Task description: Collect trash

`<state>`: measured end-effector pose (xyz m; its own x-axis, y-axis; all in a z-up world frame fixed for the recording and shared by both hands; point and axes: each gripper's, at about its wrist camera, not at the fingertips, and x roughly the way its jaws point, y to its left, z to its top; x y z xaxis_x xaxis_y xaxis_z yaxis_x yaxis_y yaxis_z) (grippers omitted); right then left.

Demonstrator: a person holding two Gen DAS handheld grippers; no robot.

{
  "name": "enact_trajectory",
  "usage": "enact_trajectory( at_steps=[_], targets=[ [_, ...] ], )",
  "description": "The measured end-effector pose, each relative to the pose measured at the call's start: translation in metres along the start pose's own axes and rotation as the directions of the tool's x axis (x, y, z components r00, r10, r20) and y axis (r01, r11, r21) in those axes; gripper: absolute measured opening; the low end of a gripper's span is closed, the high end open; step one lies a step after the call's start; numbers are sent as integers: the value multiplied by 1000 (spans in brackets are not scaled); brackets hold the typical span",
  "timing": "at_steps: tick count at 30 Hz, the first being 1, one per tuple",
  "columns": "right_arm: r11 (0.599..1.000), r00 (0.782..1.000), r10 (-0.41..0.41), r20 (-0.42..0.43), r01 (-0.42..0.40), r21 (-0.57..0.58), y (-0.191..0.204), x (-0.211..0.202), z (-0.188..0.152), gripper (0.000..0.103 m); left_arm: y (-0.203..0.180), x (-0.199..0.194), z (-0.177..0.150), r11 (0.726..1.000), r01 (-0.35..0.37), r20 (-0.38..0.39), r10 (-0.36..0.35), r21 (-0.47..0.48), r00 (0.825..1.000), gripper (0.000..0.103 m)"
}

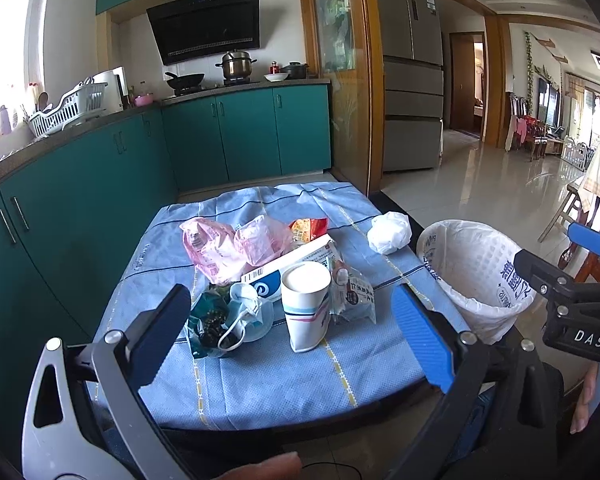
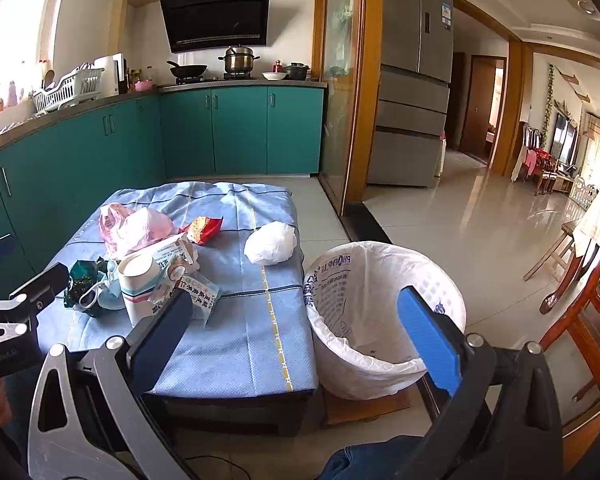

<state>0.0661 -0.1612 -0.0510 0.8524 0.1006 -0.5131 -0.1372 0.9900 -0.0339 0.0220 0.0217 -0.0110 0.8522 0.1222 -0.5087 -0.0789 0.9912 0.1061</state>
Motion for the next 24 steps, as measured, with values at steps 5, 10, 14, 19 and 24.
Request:
enact_trajectory(
  at_steps=[5,10,14,19,24],
  targets=[
    [1000,1000,-4,5,4,-14,5,-2,0,100,1,-1,-2,1000,0,0,0,-2,1000,100],
    [1000,1000,-1,7,1,-21,8,-3,1,100,1,-1,-1,1000,-1,0,1,-1,1000,100],
    [1000,1000,-1,7,1,-20,8,-3,1,100,3,0,-3,1000,-2,-4,2,-4,1000,100],
    [1000,1000,6,7,-5,-16,8,-5,2,100,5,0,-3,1000,-4,-11,4,-5,1000,100],
    [1000,1000,6,5,-6,-14,8,-4,1,100,4,2,-3,1000,-3,-14,3,3,1000,100]
  ],
)
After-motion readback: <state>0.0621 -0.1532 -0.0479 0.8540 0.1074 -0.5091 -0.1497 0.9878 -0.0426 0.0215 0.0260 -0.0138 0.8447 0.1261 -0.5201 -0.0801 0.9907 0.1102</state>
